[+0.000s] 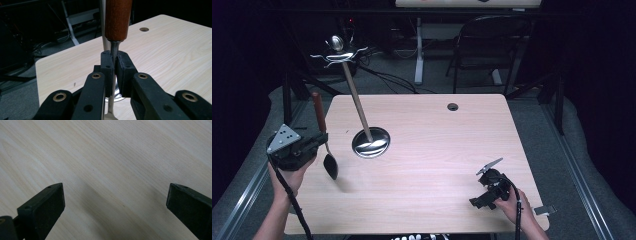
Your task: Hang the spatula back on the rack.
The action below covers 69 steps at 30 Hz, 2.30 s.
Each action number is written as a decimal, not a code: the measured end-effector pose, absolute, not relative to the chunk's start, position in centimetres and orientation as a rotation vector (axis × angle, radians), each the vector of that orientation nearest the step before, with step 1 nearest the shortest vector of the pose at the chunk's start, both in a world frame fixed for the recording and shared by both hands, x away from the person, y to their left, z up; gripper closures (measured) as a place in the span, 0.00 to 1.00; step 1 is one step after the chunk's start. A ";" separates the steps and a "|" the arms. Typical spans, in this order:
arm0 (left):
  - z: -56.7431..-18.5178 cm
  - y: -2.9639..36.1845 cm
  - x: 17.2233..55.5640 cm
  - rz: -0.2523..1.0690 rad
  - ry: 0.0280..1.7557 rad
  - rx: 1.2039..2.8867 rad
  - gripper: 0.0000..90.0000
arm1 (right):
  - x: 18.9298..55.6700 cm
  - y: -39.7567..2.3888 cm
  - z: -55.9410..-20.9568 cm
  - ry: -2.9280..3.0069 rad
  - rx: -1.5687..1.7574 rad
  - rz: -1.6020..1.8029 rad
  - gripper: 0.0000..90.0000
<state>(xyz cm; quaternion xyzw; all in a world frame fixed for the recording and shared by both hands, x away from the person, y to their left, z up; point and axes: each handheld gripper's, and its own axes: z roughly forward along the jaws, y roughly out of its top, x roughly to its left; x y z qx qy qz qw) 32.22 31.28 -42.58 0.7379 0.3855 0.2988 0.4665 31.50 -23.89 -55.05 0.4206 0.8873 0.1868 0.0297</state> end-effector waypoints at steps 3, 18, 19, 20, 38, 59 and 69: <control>-42.4 31.5 32.4 0.730 0.952 1.788 0.94 | 31.4 -23.8 -55.1 2.728 1.304 0.583 0.02; -40.8 31.6 34.0 0.757 0.970 1.741 0.94 | 31.4 -23.9 -55.1 2.726 1.300 0.576 0.02; -40.7 31.5 34.1 0.757 0.968 1.741 0.94 | 31.4 -23.9 -55.1 2.727 1.301 0.578 0.02; -40.6 31.5 34.1 0.759 0.969 1.738 0.94 | 31.4 -23.9 -55.1 2.726 1.303 0.583 0.02; -38.7 29.5 34.9 0.828 0.987 1.697 0.94 | 31.4 -23.9 -55.0 2.726 1.288 0.568 0.02; -37.8 27.7 35.7 0.867 1.040 1.730 0.94 | 31.3 -23.9 -55.0 2.724 1.296 0.596 0.02; -37.7 27.1 35.9 0.923 1.077 1.758 0.94 | 31.3 -23.9 -55.0 2.723 1.295 0.595 0.02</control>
